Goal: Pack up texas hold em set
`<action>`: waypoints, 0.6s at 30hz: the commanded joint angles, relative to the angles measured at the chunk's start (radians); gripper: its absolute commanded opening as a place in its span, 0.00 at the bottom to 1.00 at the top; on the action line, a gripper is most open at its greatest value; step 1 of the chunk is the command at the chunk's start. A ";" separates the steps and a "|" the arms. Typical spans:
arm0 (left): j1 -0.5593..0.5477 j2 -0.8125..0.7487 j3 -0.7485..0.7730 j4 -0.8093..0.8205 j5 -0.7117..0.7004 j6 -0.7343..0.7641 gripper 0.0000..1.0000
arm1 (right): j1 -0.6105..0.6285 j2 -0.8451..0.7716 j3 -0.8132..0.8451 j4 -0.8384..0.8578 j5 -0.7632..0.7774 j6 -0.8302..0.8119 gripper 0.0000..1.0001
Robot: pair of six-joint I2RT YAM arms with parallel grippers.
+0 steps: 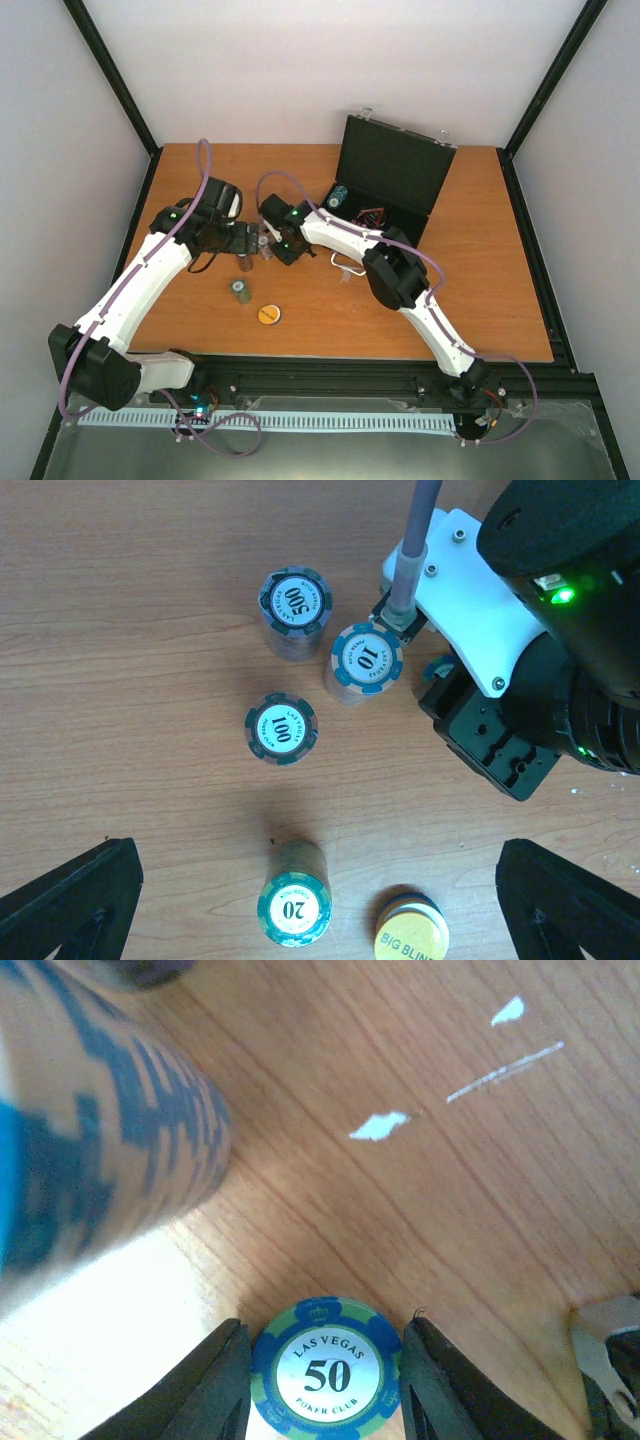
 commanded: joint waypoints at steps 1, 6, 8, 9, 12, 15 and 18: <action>0.002 -0.022 0.009 0.006 -0.004 0.000 1.00 | 0.006 -0.015 -0.021 -0.132 0.037 0.006 0.41; 0.002 -0.022 0.007 0.010 -0.001 0.000 1.00 | 0.004 -0.072 0.020 -0.163 0.041 0.009 0.41; 0.002 -0.019 0.006 0.012 -0.002 0.003 1.00 | 0.004 -0.093 0.024 -0.179 0.034 0.010 0.42; 0.002 -0.019 0.006 0.011 -0.002 0.003 1.00 | 0.004 -0.104 0.024 -0.189 0.029 0.012 0.42; 0.002 -0.019 0.001 0.015 0.002 0.004 1.00 | 0.004 -0.131 0.009 -0.211 0.016 0.018 0.42; 0.002 -0.019 -0.002 0.017 0.006 0.004 1.00 | 0.004 -0.160 -0.008 -0.217 0.016 0.026 0.42; 0.002 -0.019 -0.004 0.021 0.009 0.003 1.00 | 0.003 -0.171 -0.025 -0.211 0.012 0.026 0.44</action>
